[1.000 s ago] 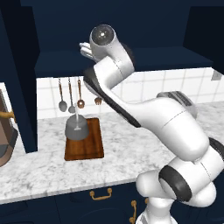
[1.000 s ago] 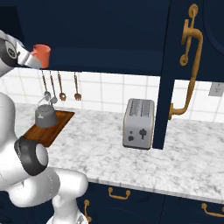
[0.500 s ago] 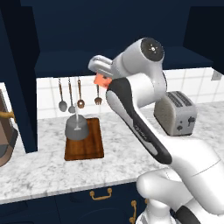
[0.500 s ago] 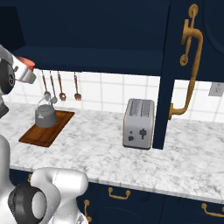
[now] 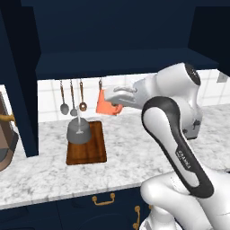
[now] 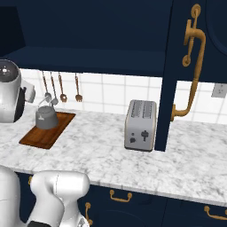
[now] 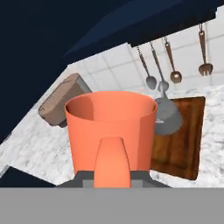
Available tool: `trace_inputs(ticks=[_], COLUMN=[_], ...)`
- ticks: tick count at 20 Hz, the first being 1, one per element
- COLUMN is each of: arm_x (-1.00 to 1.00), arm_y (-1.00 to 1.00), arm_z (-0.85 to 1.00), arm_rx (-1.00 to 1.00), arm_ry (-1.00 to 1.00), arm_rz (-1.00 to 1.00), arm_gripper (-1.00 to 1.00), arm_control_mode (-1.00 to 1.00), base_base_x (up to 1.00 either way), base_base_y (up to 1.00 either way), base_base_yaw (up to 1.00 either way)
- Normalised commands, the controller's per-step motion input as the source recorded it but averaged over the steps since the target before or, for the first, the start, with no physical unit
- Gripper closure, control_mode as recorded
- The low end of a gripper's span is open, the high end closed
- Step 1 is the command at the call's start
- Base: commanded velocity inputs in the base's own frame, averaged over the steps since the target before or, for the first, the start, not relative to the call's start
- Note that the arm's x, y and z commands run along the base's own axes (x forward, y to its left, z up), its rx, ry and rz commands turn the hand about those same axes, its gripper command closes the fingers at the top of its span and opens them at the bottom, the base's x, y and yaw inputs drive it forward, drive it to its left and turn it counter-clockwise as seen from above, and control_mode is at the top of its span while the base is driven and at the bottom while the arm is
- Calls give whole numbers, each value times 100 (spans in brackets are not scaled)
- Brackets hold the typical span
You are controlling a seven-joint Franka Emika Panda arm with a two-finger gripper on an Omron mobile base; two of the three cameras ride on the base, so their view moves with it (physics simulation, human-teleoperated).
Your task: Pick the kettle from the counter and place it on the tray. Then pick the mug from the cabinet and place it on the tray. Then close the cabinet doors.
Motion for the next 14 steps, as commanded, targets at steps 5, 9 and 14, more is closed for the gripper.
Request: trace_inputs(ticks=[5, 9, 14], arm_x=[-21, -3, 11], arm_y=[-2, -1, -8], arm_z=[-83, -84, -59], arm_rx=[-35, -50, -2], arm_ry=[-16, -43, -27], arm_rz=[32, 25, 20], arm_gripper=[100, 100, 100], arm_control_mode=[-100, -100, -100], base_base_x=[0, 0, 0], base_base_y=[0, 0, 0], base_base_yaw=[0, 0, 0])
